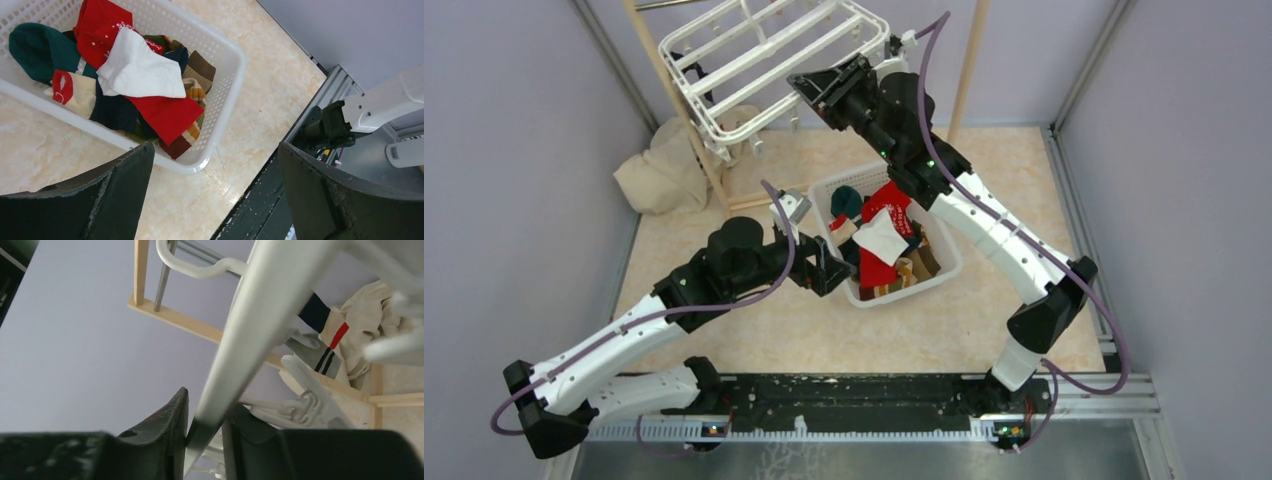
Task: Remove the socks clipped to the hanger
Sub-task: Adjust the hanger on the clothesline.
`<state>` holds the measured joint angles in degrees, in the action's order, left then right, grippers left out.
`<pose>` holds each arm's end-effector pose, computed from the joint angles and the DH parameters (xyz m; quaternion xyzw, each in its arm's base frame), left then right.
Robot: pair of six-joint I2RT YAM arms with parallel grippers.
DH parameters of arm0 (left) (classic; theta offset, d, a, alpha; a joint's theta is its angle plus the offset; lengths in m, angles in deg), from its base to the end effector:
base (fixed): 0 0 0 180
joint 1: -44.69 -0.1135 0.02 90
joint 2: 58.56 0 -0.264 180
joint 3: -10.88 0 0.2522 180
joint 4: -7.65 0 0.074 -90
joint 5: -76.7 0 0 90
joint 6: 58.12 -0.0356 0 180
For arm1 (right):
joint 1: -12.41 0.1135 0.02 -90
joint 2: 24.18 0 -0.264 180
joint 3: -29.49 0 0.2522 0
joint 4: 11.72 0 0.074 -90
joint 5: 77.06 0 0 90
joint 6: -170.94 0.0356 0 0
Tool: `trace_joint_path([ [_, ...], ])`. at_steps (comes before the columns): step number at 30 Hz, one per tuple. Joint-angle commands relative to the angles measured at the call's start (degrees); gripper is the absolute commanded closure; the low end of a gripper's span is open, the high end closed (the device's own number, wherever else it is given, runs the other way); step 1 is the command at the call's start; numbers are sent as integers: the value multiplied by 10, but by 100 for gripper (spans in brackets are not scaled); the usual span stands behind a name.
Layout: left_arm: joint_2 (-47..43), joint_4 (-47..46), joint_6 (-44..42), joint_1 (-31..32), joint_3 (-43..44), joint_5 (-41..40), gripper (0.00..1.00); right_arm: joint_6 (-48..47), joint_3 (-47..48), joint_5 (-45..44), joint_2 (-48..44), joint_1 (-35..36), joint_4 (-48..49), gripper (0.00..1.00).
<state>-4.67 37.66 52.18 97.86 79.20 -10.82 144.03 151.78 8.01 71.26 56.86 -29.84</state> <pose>0.1272 -0.1724 0.3602 0.2378 0.7600 -0.3754 0.4742 0.2722 0.2627 0.5068 0.1376 0.6368 0.5950 0.4707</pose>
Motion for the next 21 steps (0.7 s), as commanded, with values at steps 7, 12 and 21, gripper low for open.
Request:
trace_joint_path([
  [7, -6, 1, -17, 0, 0, -8, 1, -21, 23, -50, -11, -1, 19, 100],
  [12, -4, 1, -19, -1, 2, -10, 1, -22, 6, -61, -24, -8, 32, 100],
  [21, 8, 0, -18, -2, 6, -7, 1, 19, -78, -64, -79, -45, 98, 100],
])
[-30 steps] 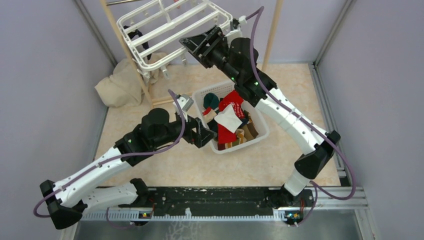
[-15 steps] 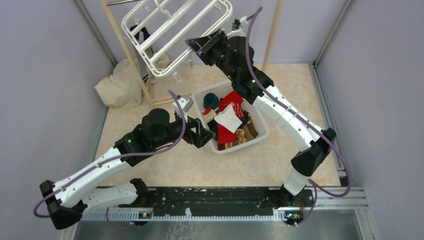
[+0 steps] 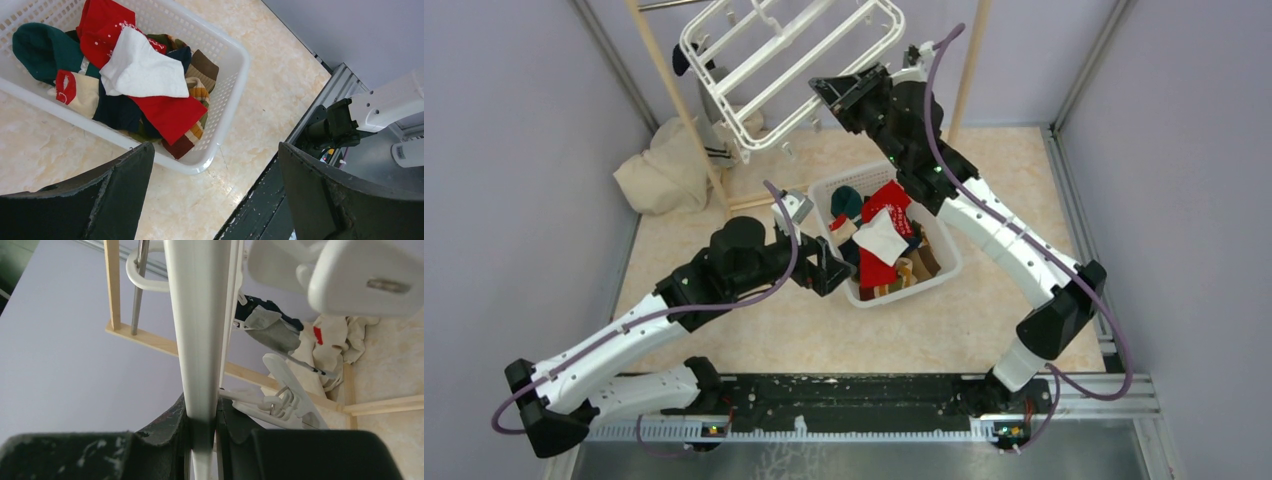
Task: Remove the socks clipped to the hanger
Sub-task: Adjust the hanger on the clothesline.
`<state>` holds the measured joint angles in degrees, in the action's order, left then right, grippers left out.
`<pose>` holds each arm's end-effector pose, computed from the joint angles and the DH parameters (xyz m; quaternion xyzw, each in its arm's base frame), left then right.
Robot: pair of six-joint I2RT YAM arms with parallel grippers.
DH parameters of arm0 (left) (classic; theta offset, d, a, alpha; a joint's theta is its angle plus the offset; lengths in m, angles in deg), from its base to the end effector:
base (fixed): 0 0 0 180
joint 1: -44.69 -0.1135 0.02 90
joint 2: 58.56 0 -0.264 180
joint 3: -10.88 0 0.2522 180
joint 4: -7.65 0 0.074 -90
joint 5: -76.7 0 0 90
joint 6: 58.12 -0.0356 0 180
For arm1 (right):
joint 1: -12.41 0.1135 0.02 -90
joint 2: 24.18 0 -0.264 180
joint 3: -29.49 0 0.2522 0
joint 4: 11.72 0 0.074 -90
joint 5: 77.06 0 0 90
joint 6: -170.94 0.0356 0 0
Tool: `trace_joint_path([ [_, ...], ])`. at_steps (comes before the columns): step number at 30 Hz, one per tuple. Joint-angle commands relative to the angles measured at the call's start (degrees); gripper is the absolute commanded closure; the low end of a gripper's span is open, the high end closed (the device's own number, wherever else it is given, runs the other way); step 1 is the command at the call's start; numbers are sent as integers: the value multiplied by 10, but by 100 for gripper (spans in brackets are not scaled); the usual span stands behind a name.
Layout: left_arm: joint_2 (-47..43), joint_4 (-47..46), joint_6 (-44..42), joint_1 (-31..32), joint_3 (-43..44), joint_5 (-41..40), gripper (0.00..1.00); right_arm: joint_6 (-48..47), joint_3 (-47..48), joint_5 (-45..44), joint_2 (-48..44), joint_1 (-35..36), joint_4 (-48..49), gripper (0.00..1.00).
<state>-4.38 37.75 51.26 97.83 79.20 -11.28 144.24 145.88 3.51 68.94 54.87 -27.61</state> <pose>0.1282 -0.1731 0.3590 0.2420 0.7608 -0.3674 0.4771 0.2801 0.2484 0.4908 0.1797 0.6359 0.5642 0.4950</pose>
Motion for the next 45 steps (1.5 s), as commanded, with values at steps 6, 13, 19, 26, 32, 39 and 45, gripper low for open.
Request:
trace_joint_path([
  [6, 12, -3, -7, -1, 11, 2, 1, 37, -48, -12, -78, -51, 93, 100],
  [13, 20, -5, -3, -2, 13, 2, 1, 69, -87, 28, -107, -102, 107, 100],
  [19, 30, -7, -1, -2, 17, 3, 1, 86, -94, 91, -117, -154, 91, 100],
  [26, 42, -7, 0, -2, 25, -1, 1, 119, -83, 215, -105, -234, 83, 100],
  [32, 53, -6, 3, -2, 32, 0, 1, 130, -24, 352, -58, -308, 64, 100],
  [39, 63, -7, 8, -2, 38, 0, 1, 168, 55, 511, 40, -332, 106, 100],
  [45, 66, -6, 9, -1, 43, -2, 1, 193, 71, 575, 77, -332, 147, 97],
])
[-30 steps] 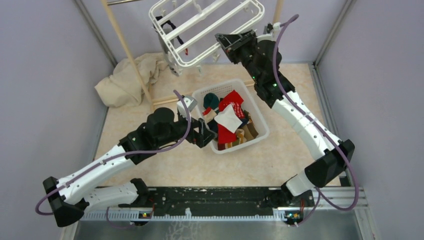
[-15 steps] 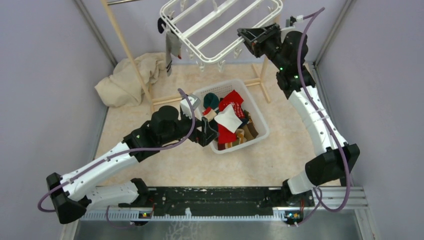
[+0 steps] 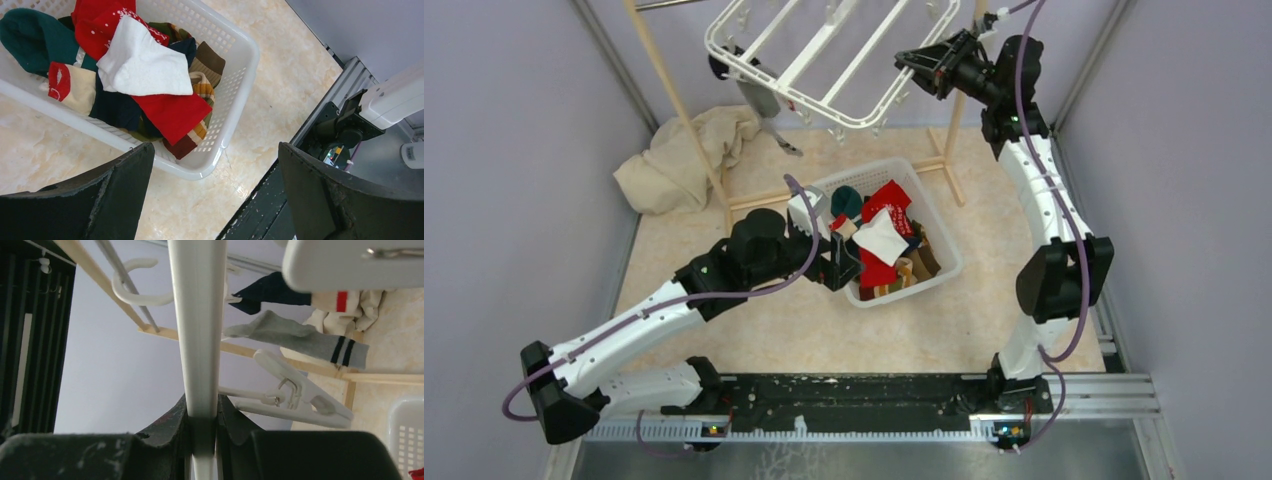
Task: Remove the socks clipped to the hanger
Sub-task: Adjust the hanger on the clothesline.
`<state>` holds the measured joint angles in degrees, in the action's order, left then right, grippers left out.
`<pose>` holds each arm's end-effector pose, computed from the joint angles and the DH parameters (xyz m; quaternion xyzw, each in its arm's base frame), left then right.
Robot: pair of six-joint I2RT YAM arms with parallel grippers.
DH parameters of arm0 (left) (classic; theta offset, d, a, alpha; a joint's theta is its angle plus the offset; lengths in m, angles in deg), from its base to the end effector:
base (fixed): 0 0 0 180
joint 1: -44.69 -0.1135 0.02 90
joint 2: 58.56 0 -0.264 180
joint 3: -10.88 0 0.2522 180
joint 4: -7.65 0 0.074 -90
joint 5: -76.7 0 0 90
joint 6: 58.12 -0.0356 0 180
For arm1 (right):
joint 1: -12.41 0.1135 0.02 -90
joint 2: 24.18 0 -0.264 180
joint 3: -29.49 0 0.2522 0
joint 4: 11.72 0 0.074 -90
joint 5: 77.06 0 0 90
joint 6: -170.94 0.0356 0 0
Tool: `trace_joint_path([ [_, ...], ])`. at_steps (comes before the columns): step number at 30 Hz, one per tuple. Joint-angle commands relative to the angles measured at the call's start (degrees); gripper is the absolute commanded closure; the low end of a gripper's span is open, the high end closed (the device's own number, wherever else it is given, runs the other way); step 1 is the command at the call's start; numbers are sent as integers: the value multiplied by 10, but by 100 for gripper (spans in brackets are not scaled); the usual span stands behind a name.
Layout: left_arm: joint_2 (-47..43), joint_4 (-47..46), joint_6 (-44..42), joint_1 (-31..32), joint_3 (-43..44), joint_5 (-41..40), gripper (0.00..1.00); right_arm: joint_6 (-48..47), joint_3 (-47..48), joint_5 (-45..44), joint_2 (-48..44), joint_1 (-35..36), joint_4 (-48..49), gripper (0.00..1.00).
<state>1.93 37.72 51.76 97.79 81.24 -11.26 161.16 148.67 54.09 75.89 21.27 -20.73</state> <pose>0.1438 -0.1937 0.3486 0.2442 0.7829 -0.3519 0.4512 0.3953 0.0853 0.4737 0.1318 0.6455 0.6642 0.3533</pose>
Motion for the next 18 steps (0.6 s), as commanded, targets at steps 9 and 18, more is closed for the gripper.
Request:
trace_joint_path([
  [9, 11, -5, 7, -2, 26, 0, 1, -102, 59, 52, -2, 4, -72, 35],
  [18, 17, -8, 9, -1, 29, 2, 1, -278, 97, -37, -32, 0, -274, 22],
])
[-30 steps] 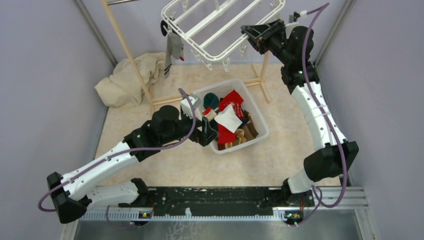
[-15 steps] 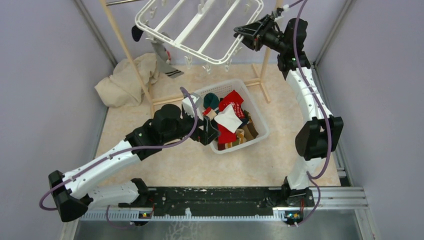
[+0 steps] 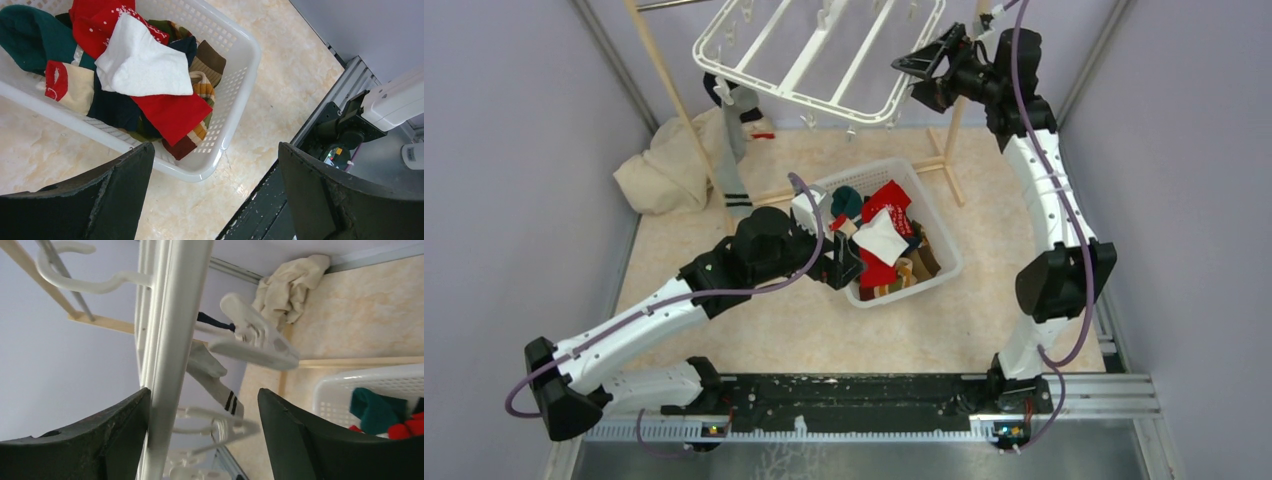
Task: Remove the socks clipped to the hanger
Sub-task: Adjust the hanger on the clothesline.
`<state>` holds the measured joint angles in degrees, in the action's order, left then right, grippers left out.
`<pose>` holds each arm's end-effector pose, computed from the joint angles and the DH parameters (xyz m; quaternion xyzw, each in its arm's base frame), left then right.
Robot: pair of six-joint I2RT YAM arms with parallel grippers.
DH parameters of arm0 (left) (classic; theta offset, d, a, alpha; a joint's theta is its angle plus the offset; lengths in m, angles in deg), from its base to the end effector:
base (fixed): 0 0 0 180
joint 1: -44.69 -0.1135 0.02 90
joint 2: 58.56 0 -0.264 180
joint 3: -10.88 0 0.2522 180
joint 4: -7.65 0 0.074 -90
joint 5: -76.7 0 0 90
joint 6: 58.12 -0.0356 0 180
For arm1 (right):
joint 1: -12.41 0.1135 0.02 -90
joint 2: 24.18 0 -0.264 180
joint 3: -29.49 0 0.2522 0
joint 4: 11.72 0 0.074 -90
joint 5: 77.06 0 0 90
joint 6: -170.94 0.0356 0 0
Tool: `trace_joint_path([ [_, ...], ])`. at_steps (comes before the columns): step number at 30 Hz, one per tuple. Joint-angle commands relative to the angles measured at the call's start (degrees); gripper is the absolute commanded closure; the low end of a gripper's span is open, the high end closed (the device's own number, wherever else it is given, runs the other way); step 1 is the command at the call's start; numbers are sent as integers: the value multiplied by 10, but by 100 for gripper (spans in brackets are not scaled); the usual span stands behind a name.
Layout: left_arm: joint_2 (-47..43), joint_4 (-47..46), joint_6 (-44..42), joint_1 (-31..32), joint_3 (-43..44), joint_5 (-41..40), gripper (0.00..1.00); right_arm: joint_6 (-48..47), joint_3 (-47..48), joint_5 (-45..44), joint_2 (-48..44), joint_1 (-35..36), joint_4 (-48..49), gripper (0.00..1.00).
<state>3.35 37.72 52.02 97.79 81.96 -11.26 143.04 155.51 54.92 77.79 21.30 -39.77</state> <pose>0.1473 -0.1983 0.3475 0.2433 0.7868 -0.3500 0.4464 0.3967 0.0862 0.4675 0.0874 0.7199 0.5830 0.3663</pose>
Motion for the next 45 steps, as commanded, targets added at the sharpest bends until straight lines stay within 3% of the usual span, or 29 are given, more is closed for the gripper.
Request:
trace_joint_path([
  [1, 4, -8, 7, -1, 22, 3, 1, -107, 24, -53, -57, -3, -89, 21],
  [3, 5, -8, 8, -1, 23, 3, 1, -116, 5, -64, -75, -9, -87, 13],
  [7, 7, -9, 9, -1, 24, 4, 1, -157, 8, -93, -100, -16, -122, 11],
  [18, 18, -4, 2, -1, 34, -10, 1, -293, -18, -201, -225, -16, -205, 12],
  [24, 39, 27, -22, -8, 71, -91, 1, -327, -57, -170, -297, -6, -199, 16],
  [27, 50, 45, -25, -33, 85, -115, 1, -337, -71, -190, -318, 34, -199, 22],
  [33, 41, 59, -14, -151, 82, -59, 1, -374, -107, -278, -355, 149, -194, 36],
  [42, 6, 57, -22, -263, 77, -53, 1, -385, -225, -343, -408, 297, -66, 53],
  [45, 12, 52, -30, -287, 90, -42, 1, -407, -237, -403, -395, 370, -42, 54],
])
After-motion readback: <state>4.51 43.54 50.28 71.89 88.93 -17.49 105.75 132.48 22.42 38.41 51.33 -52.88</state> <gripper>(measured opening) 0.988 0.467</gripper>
